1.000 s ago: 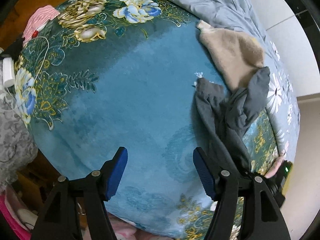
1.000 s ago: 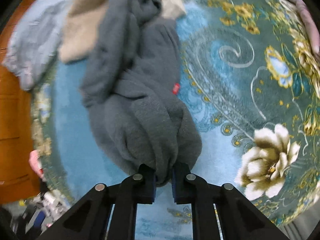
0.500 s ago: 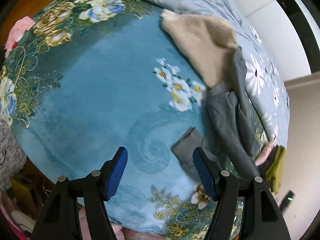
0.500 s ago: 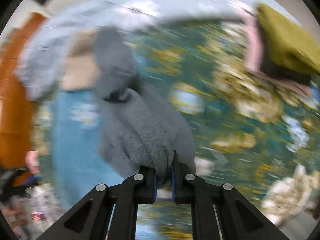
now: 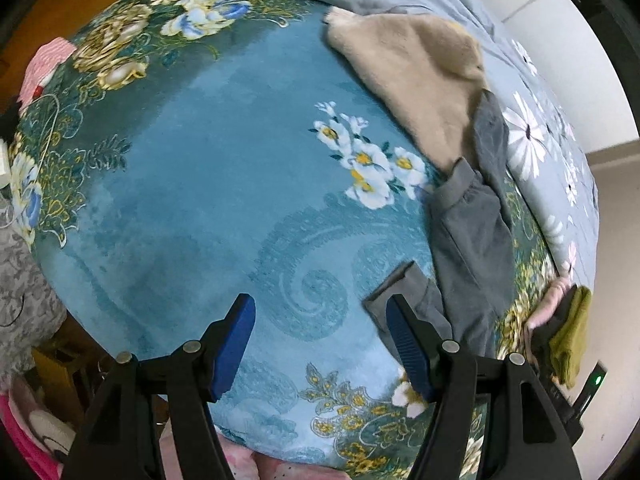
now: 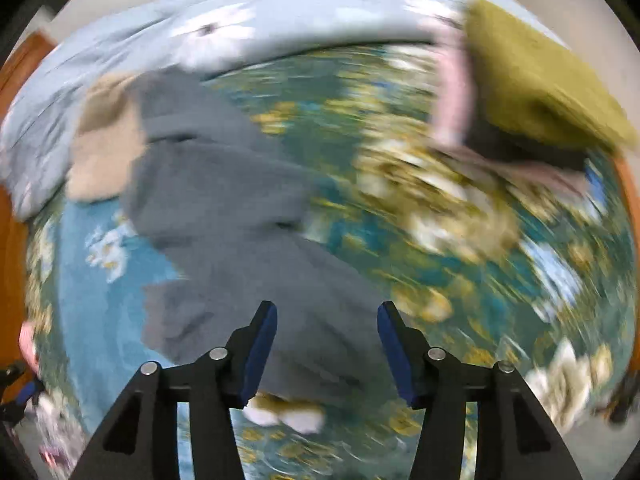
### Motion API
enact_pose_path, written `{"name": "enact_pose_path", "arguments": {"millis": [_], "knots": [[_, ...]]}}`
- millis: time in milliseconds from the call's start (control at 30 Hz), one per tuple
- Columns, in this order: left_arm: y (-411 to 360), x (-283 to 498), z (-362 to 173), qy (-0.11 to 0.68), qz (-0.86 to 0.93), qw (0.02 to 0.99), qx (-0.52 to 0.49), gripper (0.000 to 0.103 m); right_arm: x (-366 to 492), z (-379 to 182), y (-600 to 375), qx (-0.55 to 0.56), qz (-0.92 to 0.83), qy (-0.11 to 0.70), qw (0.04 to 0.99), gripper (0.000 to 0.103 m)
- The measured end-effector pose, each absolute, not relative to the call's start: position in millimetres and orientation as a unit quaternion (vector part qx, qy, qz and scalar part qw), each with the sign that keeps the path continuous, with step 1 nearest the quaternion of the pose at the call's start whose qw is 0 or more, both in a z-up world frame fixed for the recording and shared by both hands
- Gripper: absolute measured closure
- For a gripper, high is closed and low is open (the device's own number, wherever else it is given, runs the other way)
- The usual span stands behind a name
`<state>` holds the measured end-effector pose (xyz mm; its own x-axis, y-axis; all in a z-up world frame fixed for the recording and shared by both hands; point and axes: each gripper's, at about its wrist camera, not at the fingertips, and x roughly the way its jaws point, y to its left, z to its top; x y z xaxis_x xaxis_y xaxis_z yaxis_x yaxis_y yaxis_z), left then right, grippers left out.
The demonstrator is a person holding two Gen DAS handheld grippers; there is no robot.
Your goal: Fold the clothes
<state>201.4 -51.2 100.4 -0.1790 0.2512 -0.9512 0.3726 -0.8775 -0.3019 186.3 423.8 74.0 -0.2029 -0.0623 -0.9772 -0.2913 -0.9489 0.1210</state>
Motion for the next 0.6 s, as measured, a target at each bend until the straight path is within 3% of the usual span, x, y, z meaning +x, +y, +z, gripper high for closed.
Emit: {"name": "enact_pose_path", "arguments": {"millis": [233, 400, 600], "knots": [[-75.5, 201.0, 93.9, 0.254, -0.724, 0.07, 0.637, 0.034, 77.1, 29.6, 271.9, -0.643, 0.759, 0.041, -0.09, 0.041], [-100.9, 205.4, 80.6, 0.268, -0.715, 0.093, 0.64, 0.034, 34.1, -22.6, 196.2, -0.664, 0.735, -0.08, -0.108, 0.041], [-130.6, 210.3, 57.5, 0.307, -0.694, 0.121, 0.639, 0.034, 8.5, -72.1, 173.3, -0.678, 0.704, -0.195, -0.08, 0.043]]}}
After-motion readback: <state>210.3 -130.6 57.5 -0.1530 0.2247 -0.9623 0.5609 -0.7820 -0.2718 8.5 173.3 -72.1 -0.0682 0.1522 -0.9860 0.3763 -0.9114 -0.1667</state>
